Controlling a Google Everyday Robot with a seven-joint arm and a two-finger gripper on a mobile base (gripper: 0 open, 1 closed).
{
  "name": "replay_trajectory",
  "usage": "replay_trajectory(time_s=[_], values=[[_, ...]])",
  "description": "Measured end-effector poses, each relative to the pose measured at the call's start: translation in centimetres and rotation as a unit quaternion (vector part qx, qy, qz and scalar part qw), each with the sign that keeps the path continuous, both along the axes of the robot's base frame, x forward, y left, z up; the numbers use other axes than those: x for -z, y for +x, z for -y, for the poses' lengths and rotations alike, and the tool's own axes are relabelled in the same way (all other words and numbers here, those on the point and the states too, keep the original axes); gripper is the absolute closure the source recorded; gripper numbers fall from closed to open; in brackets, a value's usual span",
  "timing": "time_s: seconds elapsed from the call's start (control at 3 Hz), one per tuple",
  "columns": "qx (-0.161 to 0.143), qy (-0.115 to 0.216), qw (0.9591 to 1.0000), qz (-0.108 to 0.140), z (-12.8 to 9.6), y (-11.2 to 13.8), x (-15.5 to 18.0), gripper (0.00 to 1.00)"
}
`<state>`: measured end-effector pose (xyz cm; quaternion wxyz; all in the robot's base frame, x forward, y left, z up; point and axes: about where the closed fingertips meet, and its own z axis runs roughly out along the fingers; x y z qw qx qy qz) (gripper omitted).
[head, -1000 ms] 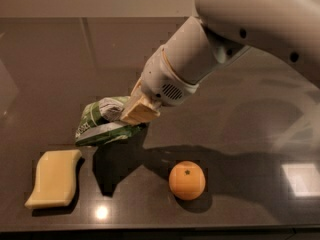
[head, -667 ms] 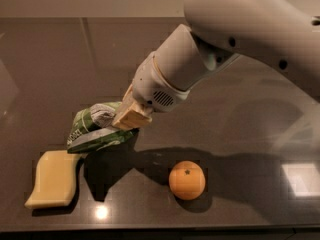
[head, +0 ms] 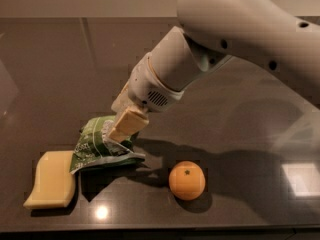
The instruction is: Move green jalapeno chip bag near sponge
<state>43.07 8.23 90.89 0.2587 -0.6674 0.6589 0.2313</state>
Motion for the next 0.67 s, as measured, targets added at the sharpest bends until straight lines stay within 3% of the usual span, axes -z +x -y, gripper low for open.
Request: replay_trajectory(time_s=[0.33,0.67], values=[[-0.001,-0.001,1.0,0.002,-0.09,-0.13,-0.15,0.0],[-0.001,-0.001,1.0,0.002,-0.1,-0.13,-0.16,0.0]])
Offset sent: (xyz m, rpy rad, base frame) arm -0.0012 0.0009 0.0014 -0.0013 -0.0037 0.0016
